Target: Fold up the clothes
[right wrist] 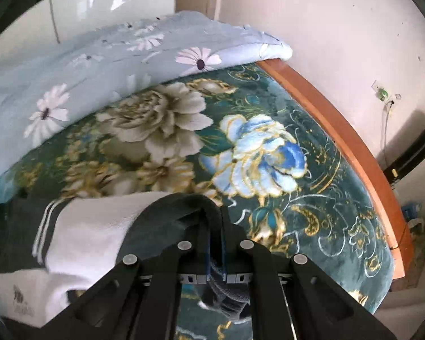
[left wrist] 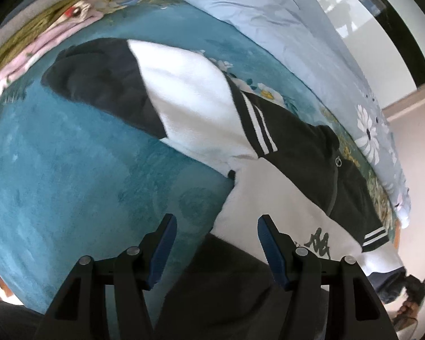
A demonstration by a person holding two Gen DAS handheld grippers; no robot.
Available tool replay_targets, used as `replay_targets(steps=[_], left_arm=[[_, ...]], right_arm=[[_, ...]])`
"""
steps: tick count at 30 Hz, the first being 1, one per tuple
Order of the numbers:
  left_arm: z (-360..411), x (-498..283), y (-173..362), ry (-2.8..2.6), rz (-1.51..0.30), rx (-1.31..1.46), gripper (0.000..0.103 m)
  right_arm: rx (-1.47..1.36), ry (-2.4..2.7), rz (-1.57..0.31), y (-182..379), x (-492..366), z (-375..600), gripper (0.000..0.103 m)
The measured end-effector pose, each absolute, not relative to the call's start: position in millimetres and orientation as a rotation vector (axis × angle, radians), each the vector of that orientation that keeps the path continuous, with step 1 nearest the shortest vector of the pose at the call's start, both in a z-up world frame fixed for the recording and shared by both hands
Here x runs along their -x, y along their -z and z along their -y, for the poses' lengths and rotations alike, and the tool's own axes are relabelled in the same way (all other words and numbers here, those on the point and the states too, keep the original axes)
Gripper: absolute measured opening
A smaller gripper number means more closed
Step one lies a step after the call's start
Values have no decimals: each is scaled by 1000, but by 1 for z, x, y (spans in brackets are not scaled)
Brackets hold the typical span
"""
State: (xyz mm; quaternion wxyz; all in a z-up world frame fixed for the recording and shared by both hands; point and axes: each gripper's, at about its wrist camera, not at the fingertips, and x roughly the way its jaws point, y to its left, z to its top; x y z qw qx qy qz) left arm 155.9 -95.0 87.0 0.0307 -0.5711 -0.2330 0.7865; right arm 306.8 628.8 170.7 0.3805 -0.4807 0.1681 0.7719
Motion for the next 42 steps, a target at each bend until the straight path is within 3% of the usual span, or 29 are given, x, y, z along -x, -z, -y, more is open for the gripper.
replay_targets(steps=[3,5,8,9,11,14,19,28,30,31,35,42], left_arm=[[105,-160,-85,-2412,796,1725,64],[106,-162,-87,-2401,823,1687,64],[96,-162,-92,-2384,791,1624,64],[91,-162,-91,-2369,772,1625,64],[82,-160,-87,-2344,749,1646,64],[77,-161,-85,-2326,717,1663,64],[82,-167,-90,-2333,756,1619,64],[89,-169,-89,-2370,855,1620,64],[92,-170,-90,-2376,888,1601,64],[94,-170,-90,-2379,901,1594,64],[98,-169,-85,-2372,932,1611,64],[108,-168,-81,-2356,1029,1587,64]], right_arm=[[1189,-1982,-498,-165,-305,-639,11],[1142,-1986,-477,-172,-305,-644,29],[1082,-1963,-426,-189,-313,-644,31],[1052,-1978,-451,-193,-322,-643,32],[1030,-2022,-531,-187,-340,-637,46],[1062,-2052,-680,-160,-358,-630,53],[1135,-1978,-862,-103,-362,-627,53],[869,-1730,-1184,-58,-370,-676,51],[861,-1680,-1241,-53,-371,-682,20],[875,-1668,-1244,-54,-369,-683,8],[902,-1857,-1043,-103,-340,-666,8],[689,-2362,-728,-255,-294,-580,8]])
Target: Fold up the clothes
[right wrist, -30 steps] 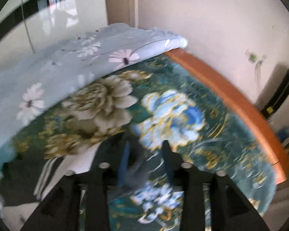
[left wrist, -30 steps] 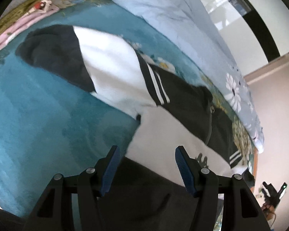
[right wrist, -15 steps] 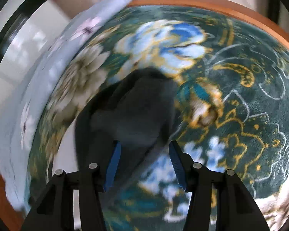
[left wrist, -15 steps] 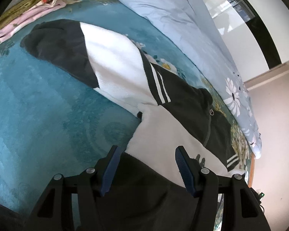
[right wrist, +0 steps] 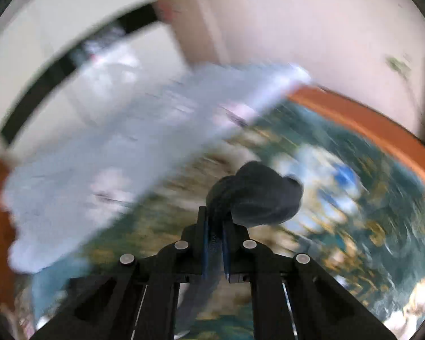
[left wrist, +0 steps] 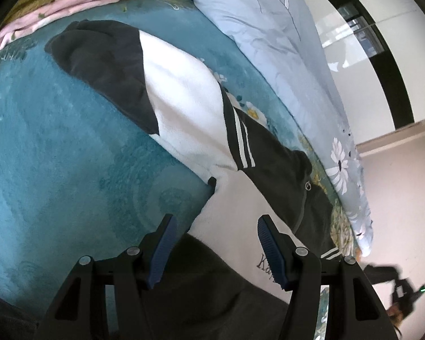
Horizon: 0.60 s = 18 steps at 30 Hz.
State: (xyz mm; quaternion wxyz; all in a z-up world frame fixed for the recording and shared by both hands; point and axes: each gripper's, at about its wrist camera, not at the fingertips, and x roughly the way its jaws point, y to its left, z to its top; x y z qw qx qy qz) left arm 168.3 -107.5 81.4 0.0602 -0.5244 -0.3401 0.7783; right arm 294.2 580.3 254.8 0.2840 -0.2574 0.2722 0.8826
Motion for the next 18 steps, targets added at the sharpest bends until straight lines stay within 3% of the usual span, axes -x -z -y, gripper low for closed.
replay_targets(steps=[4,8,12,18], left_arm=[[118,-171,-81,-2350,1099,1559,64],[134,-176,-81,-2349,1207,1507,64],[147,-178,-77,-2347,1269,1488,64],[164,-176,-70,-2333,1345,1476,64]], right_arm=[[683,-2636,-593,-297,-238,-483,8],[817,-2804,-500,-275,-183,-382,8],[1058,-2922,-472,-214,-135,-278,8],[1491,-2782,-148,-98,-90,-175,8]])
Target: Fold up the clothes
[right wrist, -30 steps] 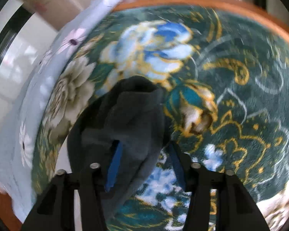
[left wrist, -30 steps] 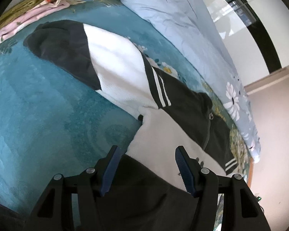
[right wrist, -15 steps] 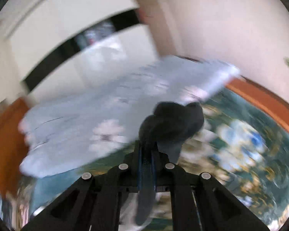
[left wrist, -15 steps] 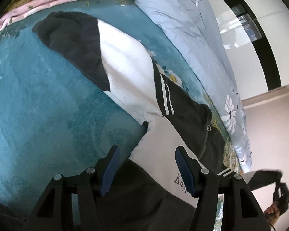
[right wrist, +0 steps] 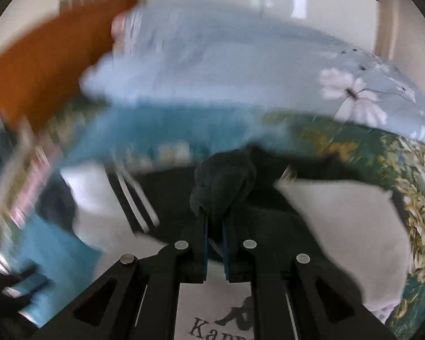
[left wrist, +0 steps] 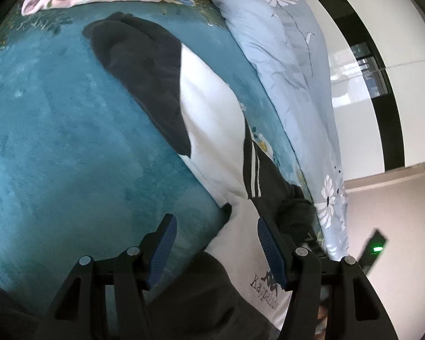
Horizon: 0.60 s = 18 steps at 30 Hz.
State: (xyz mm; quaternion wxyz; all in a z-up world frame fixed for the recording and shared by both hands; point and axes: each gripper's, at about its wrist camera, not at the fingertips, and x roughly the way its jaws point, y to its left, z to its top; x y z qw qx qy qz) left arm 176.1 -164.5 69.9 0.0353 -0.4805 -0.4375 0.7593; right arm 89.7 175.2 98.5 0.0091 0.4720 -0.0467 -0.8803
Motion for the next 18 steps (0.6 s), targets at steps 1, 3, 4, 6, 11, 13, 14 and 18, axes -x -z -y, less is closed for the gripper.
replay_targets(steps=[1,3,4,6,11,13,14,18], left_arm=[[169,-176,-68,-2324,1374,1474,64],[177,-174,-62,-2300,1436,1471,64],[181,-173,-58,-2285,1470,1472,64],[188,-170,-52,-2245,1536,1481,64],[207,-157,-43,-2234,1662,1459,64],[220,-144,-40,-2266,1705,1452,64],[227,-138,-38,-2282,1727,1451,64],[266,-116,-34,-2465,1797,1464,64]], right_arm=[[-1494,2732,118,-91,-91,-170,9],[-1520,2701,79,-83,-92,-164,13],[-1533,2686,60,-79,-93,-161,19],[-1508,2643,61,-82,-94,-159,35],[-1362,2576,-100,-100,-111,-146,51],[-1346,2580,-194,-103,-118,-142,51],[-1353,2585,-212,-102,-121,-143,51],[-1333,2584,-352,-102,-138,-138,51]])
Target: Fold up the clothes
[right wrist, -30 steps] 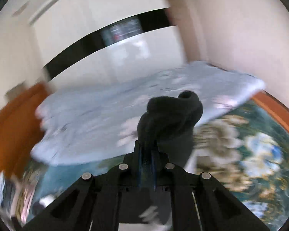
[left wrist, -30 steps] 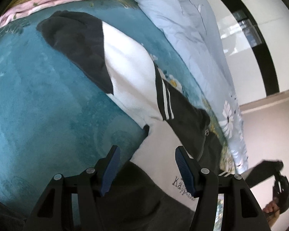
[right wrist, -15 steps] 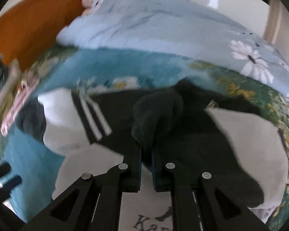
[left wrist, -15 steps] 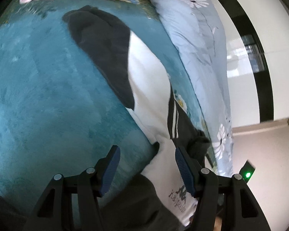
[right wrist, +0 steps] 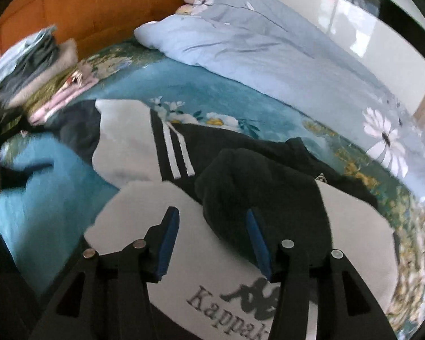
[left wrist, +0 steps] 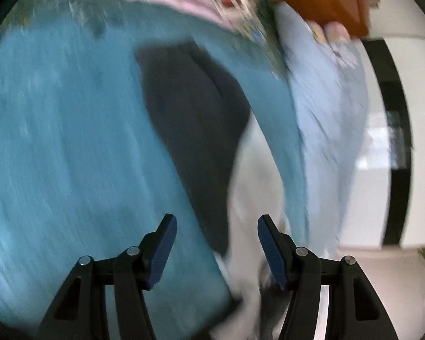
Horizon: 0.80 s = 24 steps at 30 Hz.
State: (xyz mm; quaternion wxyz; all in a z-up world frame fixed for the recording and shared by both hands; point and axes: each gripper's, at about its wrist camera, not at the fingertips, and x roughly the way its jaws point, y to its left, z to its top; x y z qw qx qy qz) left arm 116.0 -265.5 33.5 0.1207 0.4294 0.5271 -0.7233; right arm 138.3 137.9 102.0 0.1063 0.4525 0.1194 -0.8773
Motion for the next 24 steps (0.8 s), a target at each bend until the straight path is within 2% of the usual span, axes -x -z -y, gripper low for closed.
replay_targets(steps=[5,10,12,13,17,21,24], left_arm=[[314,-98,-22,2003,-1442,-1129,62],[331,-80,-11,1988,-1403,-1127,57],[331,-76,-9,2002,-1393,-1118,40],[331,-73,-8,2010,-1389,-1131,27],[334,-69,-12,2010,-1378,-1164,13],[312,-71,-60,2199,-1232,-1122,10],[265,-68,-128,2501,-1000,-1059,10]], right_arm=[[-1337,2562,-565,-99,-160,-131,51],[-1416,2574,-509,-92,-164,-138,51],[-1445,2576,-487,-91,-162,-141,51],[-1449,2580,-487,-91,-162,-142,51],[-1438,2604,-466,-97,-159,-146,51],[-1436,2650,-335,-107,-154,-159,51],[-1437,2697,-137,-112,-153,-179,51]])
